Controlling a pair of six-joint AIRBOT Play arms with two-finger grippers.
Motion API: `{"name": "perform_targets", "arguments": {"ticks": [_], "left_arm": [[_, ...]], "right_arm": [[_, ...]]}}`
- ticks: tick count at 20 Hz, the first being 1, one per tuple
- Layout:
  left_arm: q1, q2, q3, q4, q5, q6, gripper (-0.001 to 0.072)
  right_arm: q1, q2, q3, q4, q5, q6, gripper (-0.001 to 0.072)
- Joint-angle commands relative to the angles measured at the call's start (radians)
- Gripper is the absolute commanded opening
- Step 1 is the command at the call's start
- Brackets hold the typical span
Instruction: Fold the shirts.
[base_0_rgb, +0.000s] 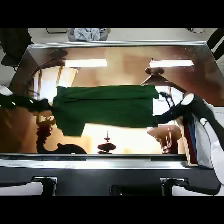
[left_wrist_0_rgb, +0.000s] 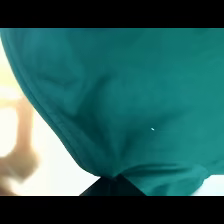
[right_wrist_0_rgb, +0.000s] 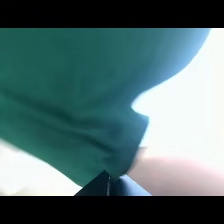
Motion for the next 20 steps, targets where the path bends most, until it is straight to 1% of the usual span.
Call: {"name": "perform_targets", "arguments": {"ticks": [1, 3, 5, 6, 7, 10, 13, 18, 20], "left_arm": [[-0.009, 0.139, 0.270, 0.085, -0.064, -0.090, 0.0019], [-0.019, 0.281, 0.498, 0.069, -0.071, -0.162, 0.0020], [-0.035, 0.403, 0.684, 0.070, -0.029, -0.161, 0.0020], [-0.039, 0.454, 0.747, 0.070, -0.006, -0.162, 0.0020], [-0.039, 0.512, 0.780, 0.072, 0.025, -0.185, 0.0020], [-0.038, 0.654, 0.769, 0.072, 0.086, -0.234, 0.0020], [-0.038, 0.709, 0.769, 0.072, 0.096, -0.248, 0.0020], [-0.038, 0.678, 0.769, 0.099, 0.104, -0.253, 0.0020], [-0.038, 0.644, 0.769, 0.117, 0.087, -0.250, 0.0020]], "right_arm": [[0.009, 0.153, 0.259, -0.214, 0.042, -0.071, 0.0039], [0.009, 0.297, 0.477, -0.370, 0.002, -0.067, 0.0039], [0.009, 0.441, 0.650, -0.422, -0.066, -0.067, 0.0039], [0.009, 0.504, 0.709, -0.427, -0.089, -0.067, 0.0039], [0.009, 0.566, 0.750, -0.428, -0.108, -0.059, 0.0039], [0.009, 0.700, 0.787, -0.455, -0.087, -0.006, 0.0039], [0.009, 0.764, 0.789, -0.491, -0.031, 0.022, 0.0039], [0.009, 0.752, 0.790, -0.557, 0.018, 0.027, 0.0039], [0.009, 0.708, 0.791, -0.570, 0.080, 0.034, 0.0039]]}}
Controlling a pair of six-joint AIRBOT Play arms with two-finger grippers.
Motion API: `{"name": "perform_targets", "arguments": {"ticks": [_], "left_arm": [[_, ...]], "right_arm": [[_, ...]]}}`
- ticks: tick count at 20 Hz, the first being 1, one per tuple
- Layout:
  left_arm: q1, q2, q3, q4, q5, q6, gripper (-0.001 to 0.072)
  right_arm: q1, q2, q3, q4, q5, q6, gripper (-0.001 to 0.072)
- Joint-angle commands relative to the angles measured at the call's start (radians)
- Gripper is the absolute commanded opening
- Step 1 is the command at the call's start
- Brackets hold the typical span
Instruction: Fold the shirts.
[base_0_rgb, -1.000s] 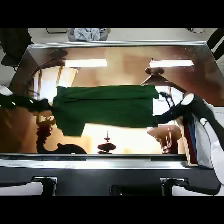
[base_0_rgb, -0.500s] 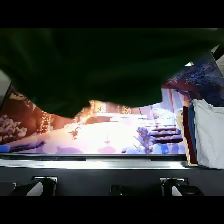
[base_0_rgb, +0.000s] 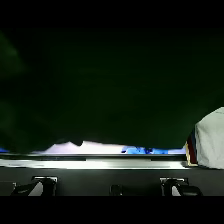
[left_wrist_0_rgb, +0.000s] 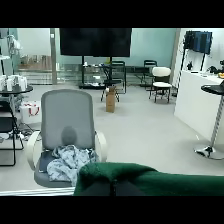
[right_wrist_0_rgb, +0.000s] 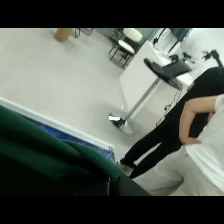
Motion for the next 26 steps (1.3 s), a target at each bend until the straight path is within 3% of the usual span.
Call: {"name": "perform_targets", "arguments": {"ticks": [1, 5, 8, 10, 13, 16, 20, 23, 26], "left_arm": [[0.000, -0.053, 0.002, 0.041, -0.034, 0.005, 0.0020], [0.000, -0.256, -0.085, 0.074, -0.268, 0.042, 0.0021], [0.000, -0.439, -0.290, 0.074, -0.298, 0.103, 0.0020], [0.000, -0.569, -0.391, 0.070, -0.236, 0.117, 0.0020], [0.000, -0.748, -0.415, -0.023, -0.099, 0.122, 0.0020], [-0.011, -0.848, -0.415, -0.134, 0.119, 0.141, 0.0020], [-0.065, -0.937, -0.415, -0.138, 0.340, 0.140, 0.0021], [-0.095, -0.996, -0.415, -0.138, 0.421, 0.140, 0.0021], [-0.093, -1.006, -0.411, -0.135, 0.365, 0.140, 0.0021]], "right_arm": [[0.000, -0.064, 0.004, -0.042, 0.124, 0.018, 0.0039], [0.000, -0.340, -0.005, -0.031, 0.383, -0.026, 0.0039], [0.000, -0.614, -0.082, -0.005, 0.384, -0.026, 0.0038], [0.000, -0.794, -0.096, 0.020, 0.300, 0.016, 0.0039], [0.000, -0.977, -0.096, 0.163, 0.044, 0.064, 0.0040], [0.000, -1.060, -0.096, 0.314, -0.196, 0.116, 0.0040], [0.000, -1.121, -0.096, 0.329, -0.466, 0.196, 0.0040], [0.000, -1.161, -0.096, 0.329, -0.466, 0.198, 0.0040], [0.000, -1.172, -0.096, 0.325, -0.330, 0.179, 0.0039]]}}
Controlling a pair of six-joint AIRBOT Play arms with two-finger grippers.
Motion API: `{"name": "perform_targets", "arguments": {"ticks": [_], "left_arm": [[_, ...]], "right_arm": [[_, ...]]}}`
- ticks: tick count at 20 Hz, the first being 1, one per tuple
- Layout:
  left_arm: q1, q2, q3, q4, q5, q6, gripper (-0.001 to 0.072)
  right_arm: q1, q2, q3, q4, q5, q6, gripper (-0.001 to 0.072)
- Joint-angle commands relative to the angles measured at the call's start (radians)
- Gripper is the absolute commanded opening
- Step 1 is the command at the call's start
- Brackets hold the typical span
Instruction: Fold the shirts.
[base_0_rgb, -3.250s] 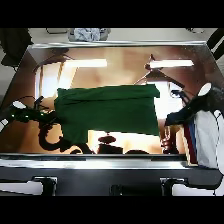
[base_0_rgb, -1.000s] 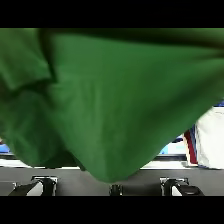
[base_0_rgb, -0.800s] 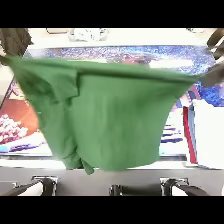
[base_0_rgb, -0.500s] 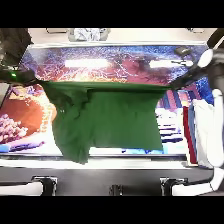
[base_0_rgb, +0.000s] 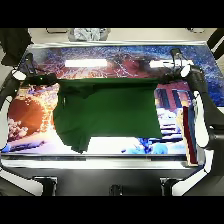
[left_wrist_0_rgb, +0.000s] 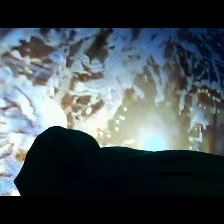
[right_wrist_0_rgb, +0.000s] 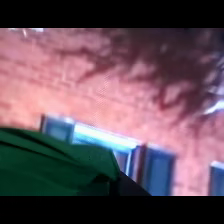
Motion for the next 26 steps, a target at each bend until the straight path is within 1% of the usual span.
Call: {"name": "perform_targets", "arguments": {"ticks": [1, 3, 4, 5, 7, 9, 12, 14, 15, 16, 17, 18, 20, 22, 24, 26], "left_arm": [[0.002, -0.015, 0.011, -0.002, -0.055, 0.001, 0.0022], [0.025, 0.003, 0.023, 0.047, -0.259, -0.002, 0.0021], [0.029, 0.002, 0.023, 0.096, -0.363, -0.032, 0.0021], [0.029, -0.005, 0.018, 0.148, -0.451, -0.058, 0.0021], [0.028, -0.023, -0.010, 0.198, -0.557, -0.069, 0.0021], [0.030, -0.037, -0.026, 0.198, -0.608, -0.076, 0.0021], [0.027, -0.045, -0.026, 0.198, -0.613, -0.080, 0.0021], [0.030, -0.050, -0.026, 0.201, -0.613, -0.106, 0.0022], [0.030, -0.052, -0.026, 0.197, -0.613, -0.106, 0.0058], [0.030, -0.050, -0.022, 0.193, -0.616, -0.106, 0.0252], [0.032, -0.045, -0.013, 0.192, -0.628, -0.111, 0.0451], [0.039, -0.038, 0.004, 0.191, -0.655, -0.109, 0.0463], [0.071, -0.016, 0.042, 0.190, -0.746, -0.109, 0.0460], [0.114, 0.039, 0.010, 0.190, -0.802, -0.110, 0.0461], [0.146, 0.143, -0.150, 0.190, -0.778, -0.093, 0.0461], [0.168, 0.303, -0.468, 0.189, -0.674, -0.059, 0.0462]], "right_arm": [[0.000, -0.005, 0.001, 0.005, 0.102, -0.032, 0.0039], [0.000, 0.026, 0.001, -0.016, 0.271, -0.108, 0.0040], [0.002, 0.028, -0.001, -0.016, 0.387, -0.115, 0.0040], [0.003, 0.023, -0.018, -0.015, 0.463, -0.116, 0.0040], [0.002, 0.009, -0.069, -0.011, 0.528, -0.127, 0.0039], [0.002, -0.004, -0.098, 0.000, 0.558, -0.129, 0.0039], [0.002, -0.004, -0.117, 0.030, 0.559, -0.128, 0.0040], [0.002, -0.004, -0.119, 0.030, 0.546, -0.123, 0.0040], [0.002, -0.004, -0.119, 0.036, 0.534, -0.115, 0.0044], [0.002, -0.002, -0.118, 0.061, 0.523, -0.113, 0.0173], [0.000, 0.005, -0.115, 0.090, 0.517, -0.114, 0.0438], [0.000, 0.021, -0.105, 0.089, 0.541, -0.143, 0.0541], [-0.006, 0.080, -0.093, 0.039, 0.615, -0.162, 0.0540], [-0.045, 0.136, -0.097, 0.027, 0.721, -0.177, 0.0538], [-0.086, 0.182, -0.143, 0.027, 0.792, -0.178, 0.0538], [-0.101, 0.252, -0.268, 0.024, 0.779, -0.178, 0.0538]]}}
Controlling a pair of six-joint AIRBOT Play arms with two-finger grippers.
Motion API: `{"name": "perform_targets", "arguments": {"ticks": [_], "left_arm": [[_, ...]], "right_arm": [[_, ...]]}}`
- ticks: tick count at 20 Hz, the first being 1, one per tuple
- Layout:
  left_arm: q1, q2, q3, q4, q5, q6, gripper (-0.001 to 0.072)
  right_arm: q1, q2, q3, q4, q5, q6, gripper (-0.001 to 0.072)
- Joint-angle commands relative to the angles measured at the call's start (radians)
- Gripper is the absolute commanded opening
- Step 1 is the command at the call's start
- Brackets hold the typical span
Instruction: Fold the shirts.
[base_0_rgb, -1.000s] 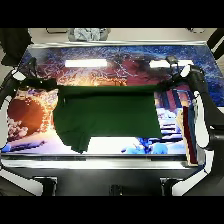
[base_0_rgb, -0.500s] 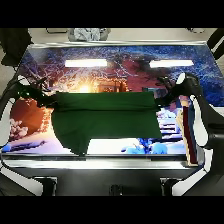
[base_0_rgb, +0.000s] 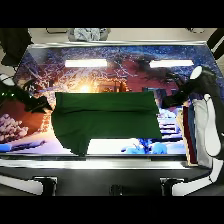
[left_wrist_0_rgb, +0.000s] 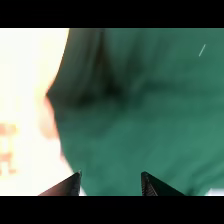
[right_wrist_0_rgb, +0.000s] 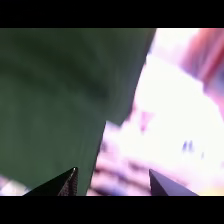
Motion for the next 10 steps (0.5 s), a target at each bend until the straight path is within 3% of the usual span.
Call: {"name": "perform_targets", "arguments": {"ticks": [1, 5, 10], "left_arm": [[0.043, 0.236, -0.441, -0.015, 0.128, 0.069, 0.0461], [0.057, 0.483, -0.885, -0.154, 0.330, 0.197, 0.0460], [0.047, 0.504, -0.961, -0.227, 0.452, 0.215, 0.0459]], "right_arm": [[-0.028, 0.119, -0.176, -0.008, 0.037, -0.010, 0.0538], [-0.027, 0.247, -0.394, -0.009, -0.007, -0.014, 0.0537], [-0.027, 0.312, -0.425, -0.018, -0.006, -0.014, 0.0537]]}}
